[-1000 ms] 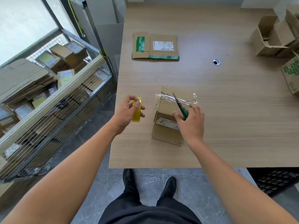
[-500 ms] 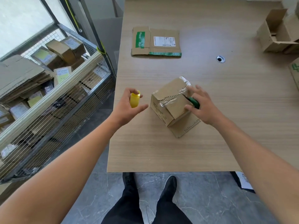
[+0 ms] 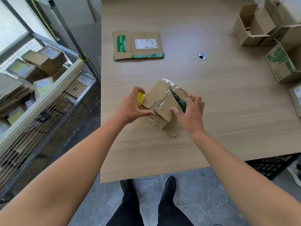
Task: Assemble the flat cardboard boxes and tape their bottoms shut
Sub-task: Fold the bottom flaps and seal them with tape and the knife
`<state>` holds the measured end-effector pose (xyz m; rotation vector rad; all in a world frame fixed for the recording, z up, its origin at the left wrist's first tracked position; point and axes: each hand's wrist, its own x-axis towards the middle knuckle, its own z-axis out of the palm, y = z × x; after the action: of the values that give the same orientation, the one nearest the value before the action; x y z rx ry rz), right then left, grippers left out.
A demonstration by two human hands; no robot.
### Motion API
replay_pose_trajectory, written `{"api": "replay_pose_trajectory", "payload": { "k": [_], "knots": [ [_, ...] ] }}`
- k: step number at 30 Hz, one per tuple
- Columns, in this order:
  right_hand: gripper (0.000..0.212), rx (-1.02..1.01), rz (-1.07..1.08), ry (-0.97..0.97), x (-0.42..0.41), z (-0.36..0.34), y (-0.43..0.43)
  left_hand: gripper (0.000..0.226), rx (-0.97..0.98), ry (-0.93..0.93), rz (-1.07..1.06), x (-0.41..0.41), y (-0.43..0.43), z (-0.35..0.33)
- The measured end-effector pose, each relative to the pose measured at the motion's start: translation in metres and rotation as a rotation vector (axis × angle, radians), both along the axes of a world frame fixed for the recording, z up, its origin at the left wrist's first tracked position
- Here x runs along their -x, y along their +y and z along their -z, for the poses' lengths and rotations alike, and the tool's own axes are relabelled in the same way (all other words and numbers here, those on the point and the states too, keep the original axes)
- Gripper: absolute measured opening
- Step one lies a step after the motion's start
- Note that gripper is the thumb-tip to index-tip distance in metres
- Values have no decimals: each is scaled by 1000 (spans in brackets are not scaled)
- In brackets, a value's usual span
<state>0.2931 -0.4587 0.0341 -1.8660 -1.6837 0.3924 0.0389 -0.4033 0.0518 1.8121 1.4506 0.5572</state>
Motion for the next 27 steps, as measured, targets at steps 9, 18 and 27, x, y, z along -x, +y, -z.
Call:
{"api": "replay_pose_trajectory", "payload": {
  "k": [9, 18, 27],
  "knots": [
    [51, 110, -107, 205, 13, 7, -65, 80, -79, 30, -159, -38, -80, 10],
    [48, -62, -217, 103, -16, 22, -53, 73, -51, -48, -284, -63, -105, 17],
    [67, 98, -418, 185, -49, 2, -28, 37, 164, -154, -366, -64, -119, -6]
  ]
}}
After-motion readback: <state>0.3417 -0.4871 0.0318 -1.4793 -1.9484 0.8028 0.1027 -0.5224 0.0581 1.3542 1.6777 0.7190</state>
